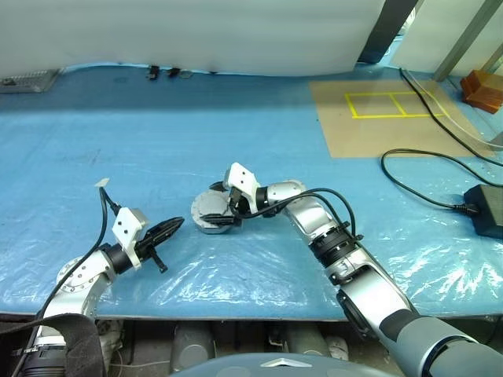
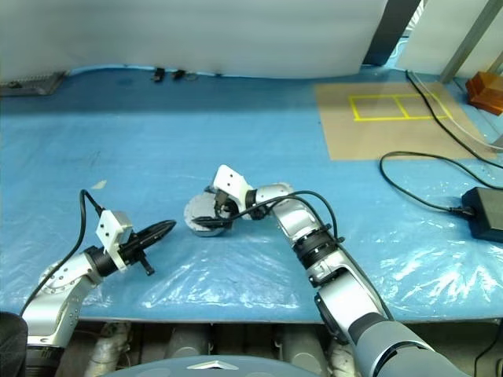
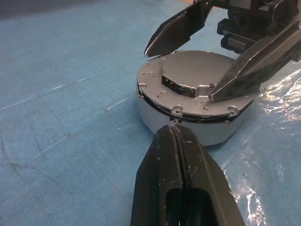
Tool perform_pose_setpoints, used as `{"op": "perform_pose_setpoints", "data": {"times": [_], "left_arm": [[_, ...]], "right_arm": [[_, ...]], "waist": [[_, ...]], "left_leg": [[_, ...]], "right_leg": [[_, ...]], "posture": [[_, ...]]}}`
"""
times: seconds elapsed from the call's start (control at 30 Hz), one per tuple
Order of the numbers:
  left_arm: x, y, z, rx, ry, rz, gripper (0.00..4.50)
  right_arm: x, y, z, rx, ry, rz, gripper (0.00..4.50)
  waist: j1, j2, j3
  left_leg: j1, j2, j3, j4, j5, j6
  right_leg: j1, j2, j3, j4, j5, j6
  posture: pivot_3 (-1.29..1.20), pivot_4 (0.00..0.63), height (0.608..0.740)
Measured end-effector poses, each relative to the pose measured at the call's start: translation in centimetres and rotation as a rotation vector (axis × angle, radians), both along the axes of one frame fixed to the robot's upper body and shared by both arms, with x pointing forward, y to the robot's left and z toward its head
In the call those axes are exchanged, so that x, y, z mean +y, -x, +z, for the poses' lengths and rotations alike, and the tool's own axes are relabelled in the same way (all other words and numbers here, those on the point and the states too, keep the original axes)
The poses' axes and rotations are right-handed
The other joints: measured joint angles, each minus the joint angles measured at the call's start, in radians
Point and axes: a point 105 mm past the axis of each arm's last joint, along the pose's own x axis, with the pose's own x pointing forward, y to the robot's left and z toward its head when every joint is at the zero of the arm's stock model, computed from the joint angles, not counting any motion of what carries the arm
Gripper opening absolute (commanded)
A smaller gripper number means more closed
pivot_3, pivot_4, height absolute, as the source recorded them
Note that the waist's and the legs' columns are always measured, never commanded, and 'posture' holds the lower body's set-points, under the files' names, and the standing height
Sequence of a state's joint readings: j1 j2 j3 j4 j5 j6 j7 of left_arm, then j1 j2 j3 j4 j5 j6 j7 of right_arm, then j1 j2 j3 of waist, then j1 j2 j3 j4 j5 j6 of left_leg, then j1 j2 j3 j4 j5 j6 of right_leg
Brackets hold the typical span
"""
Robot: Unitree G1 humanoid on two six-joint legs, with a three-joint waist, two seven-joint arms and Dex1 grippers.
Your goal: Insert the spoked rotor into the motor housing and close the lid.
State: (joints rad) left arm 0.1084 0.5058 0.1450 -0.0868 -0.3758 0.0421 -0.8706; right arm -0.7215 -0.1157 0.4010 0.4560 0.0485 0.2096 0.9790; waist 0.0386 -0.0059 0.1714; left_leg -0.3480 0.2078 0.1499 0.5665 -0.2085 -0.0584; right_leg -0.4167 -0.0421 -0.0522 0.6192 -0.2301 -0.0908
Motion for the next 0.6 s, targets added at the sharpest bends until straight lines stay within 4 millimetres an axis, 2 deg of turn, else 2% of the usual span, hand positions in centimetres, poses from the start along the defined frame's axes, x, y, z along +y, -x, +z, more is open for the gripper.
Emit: {"op": "perform_pose_setpoints", "data": {"times": [0.5, 0.6], "left_arm": [[0.01, 0.47, -0.59, 0.003, 0.029, 0.046, 0.00], [0.09, 0.55, -0.72, 0.007, 0.029, 0.054, 0.00]], "right_arm": [[0.06, 0.14, -0.20, -0.039, 0.023, 0.027, 4.45], [0.18, 0.21, -0.18, -0.035, 0.020, 0.037, 3.83]], "waist": [[0.000, 0.000, 0.000], [0.000, 0.000, 0.000]], "left_leg": [[0.001, 0.000, 0.000, 0.001, 0.000, 0.000], [0.001, 0.000, 0.000, 0.001, 0.000, 0.000]], "right_leg": [[0.001, 0.000, 0.000, 0.001, 0.000, 0.000], [0.001, 0.000, 0.000, 0.001, 0.000, 0.000]], "posture": [[0.00, 0.150, 0.740], [0.00, 0.150, 0.740]]}}
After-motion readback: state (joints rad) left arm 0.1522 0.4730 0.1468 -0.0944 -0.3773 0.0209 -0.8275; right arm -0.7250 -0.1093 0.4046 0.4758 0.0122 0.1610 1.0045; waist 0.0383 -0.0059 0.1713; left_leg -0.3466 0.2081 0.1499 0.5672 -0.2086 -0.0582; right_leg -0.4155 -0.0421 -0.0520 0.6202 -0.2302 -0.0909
